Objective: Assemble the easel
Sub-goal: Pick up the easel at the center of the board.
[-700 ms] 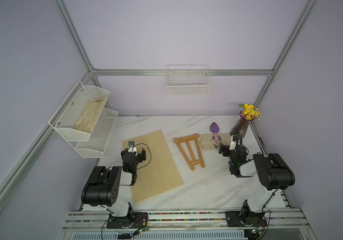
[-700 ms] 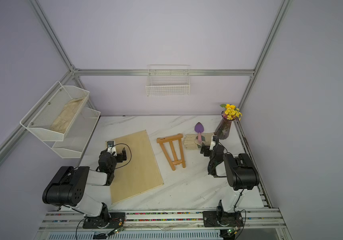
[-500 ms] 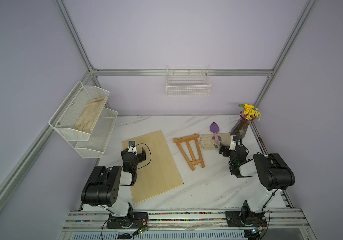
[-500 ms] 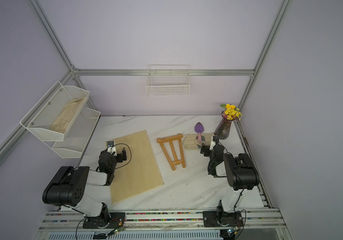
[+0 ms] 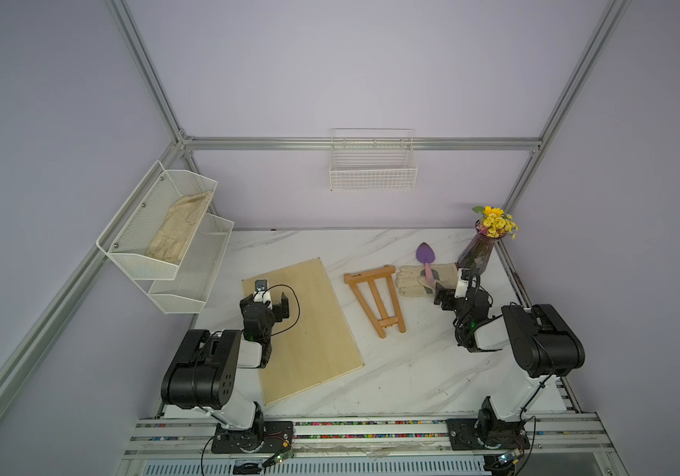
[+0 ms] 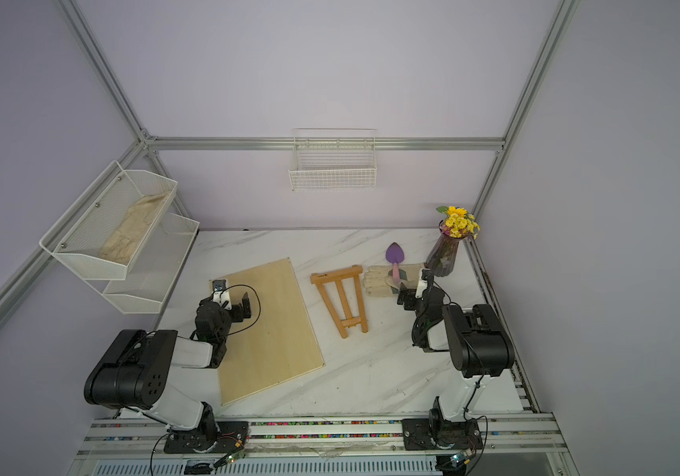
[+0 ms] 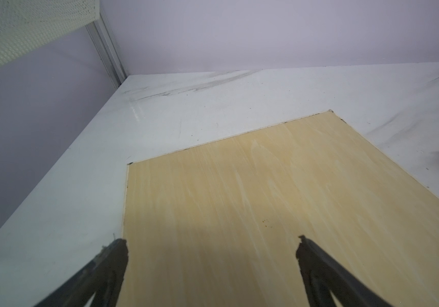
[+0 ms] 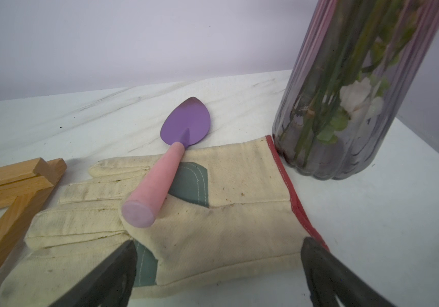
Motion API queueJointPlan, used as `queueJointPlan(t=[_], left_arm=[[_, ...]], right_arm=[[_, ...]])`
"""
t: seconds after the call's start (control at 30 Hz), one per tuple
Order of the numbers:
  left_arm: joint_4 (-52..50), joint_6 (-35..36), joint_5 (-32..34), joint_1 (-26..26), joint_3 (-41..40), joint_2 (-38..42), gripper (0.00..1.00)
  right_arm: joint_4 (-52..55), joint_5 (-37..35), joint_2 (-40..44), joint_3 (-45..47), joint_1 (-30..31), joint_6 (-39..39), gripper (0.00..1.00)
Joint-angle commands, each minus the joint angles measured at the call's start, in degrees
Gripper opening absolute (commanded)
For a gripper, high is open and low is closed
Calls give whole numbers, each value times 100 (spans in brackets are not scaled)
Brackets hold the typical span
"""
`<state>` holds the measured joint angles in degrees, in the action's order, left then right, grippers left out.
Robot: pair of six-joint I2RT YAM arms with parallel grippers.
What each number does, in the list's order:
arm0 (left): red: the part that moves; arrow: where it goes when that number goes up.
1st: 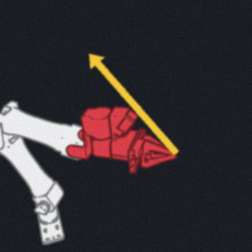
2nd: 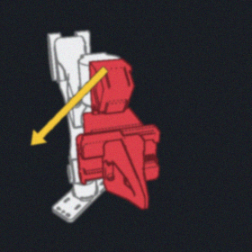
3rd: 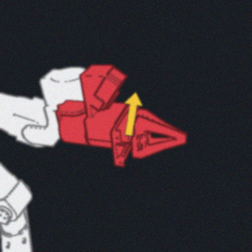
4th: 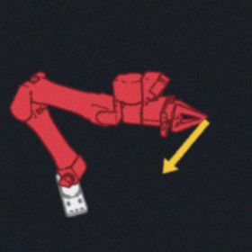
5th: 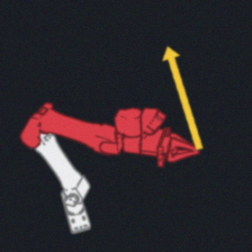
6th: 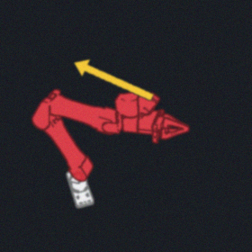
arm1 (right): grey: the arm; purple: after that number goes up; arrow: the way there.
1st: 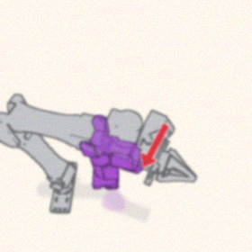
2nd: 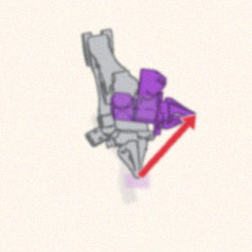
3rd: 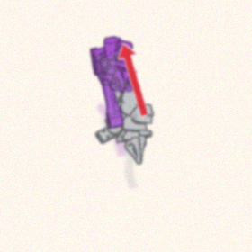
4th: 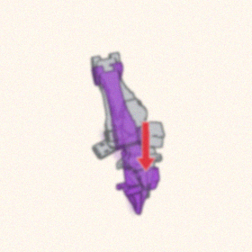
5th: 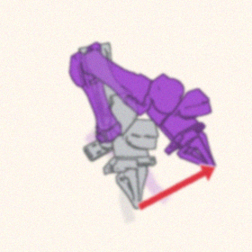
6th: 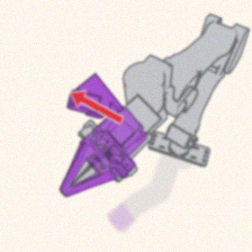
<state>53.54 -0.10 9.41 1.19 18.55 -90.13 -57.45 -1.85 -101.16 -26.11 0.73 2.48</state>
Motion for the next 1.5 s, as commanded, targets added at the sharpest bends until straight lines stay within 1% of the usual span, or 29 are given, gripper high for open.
queueJointPlan(t=[0.0,0.4,0.47,0.53,0.6,0.67,0.7,0.77,0.8,0.87,0.9,0.93,0.97,1.03,1.07,1.13,1.17,1.23,1.33,1.4,1.47], left_arm=[[204,99,34,-31,254,5,100],[253,106,21,-31,211,28,100],[406,151,-57,-32,112,92,100],[589,153,-84,-31,-69,286,100],[505,126,-64,-32,-143,537,100],[237,176,-210,-31,-126,835,100],[-14,201,-277,-31,-89,1110,100],[-509,249,-406,-31,45,1500,100],[-855,204,-438,-33,151,1723,100],[-1290,-214,-413,-32,356,2098,100],[-1454,-474,-436,-32,467,2253,100],[-1635,-753,-530,-31,603,2379,100],[-1897,-1090,-571,-31,768,2485,100],[-2580,-2089,-454,-39,1091,2654,100],[-2747,-2376,-395,-31,1167,2676,100],[-2624,-2673,-460,-38,1199,2600,100],[-2773,-2661,-536,-40,1292,2590,100],[-3070,-2479,-1109,-27,1527,2538,100],[-3157,-2531,-1618,97,1635,2402,100],[-3410,-2539,-1740,259,1757,2321,100],[-3564,-2433,-1731,555,1816,2247,100]], right_arm=[[-257,-16,-61,-88,-29,-33,97],[-360,11,-45,-38,-27,-17,97],[-379,-95,98,32,-28,45,97],[-178,-106,415,67,-29,37,97],[337,-115,821,-57,-29,47,97],[941,-14,1218,-238,-29,60,97],[1438,-87,1402,-425,-29,368,97],[2472,-488,1602,-904,-29,1171,97],[3011,-480,1646,-1187,-29,1388,97],[3797,-389,1621,-1658,-29,1973,97],[4261,-462,1586,-1867,-39,2538,97],[4594,-437,1567,-2001,-49,2943,97],[4698,-162,1588,-2030,-56,3046,97],[4683,199,1670,-1970,-63,3104,97],[4735,245,1740,-1945,-65,3192,97],[4973,230,1847,-1994,-64,3189,97],[5084,373,1873,-2041,-52,3165,97],[5525,616,1810,-2261,31,3132,97],[6280,639,1674,-2641,395,2945,97],[6733,513,1606,-2836,753,2798,97],[7109,380,1559,-2987,1163,2749,97]])
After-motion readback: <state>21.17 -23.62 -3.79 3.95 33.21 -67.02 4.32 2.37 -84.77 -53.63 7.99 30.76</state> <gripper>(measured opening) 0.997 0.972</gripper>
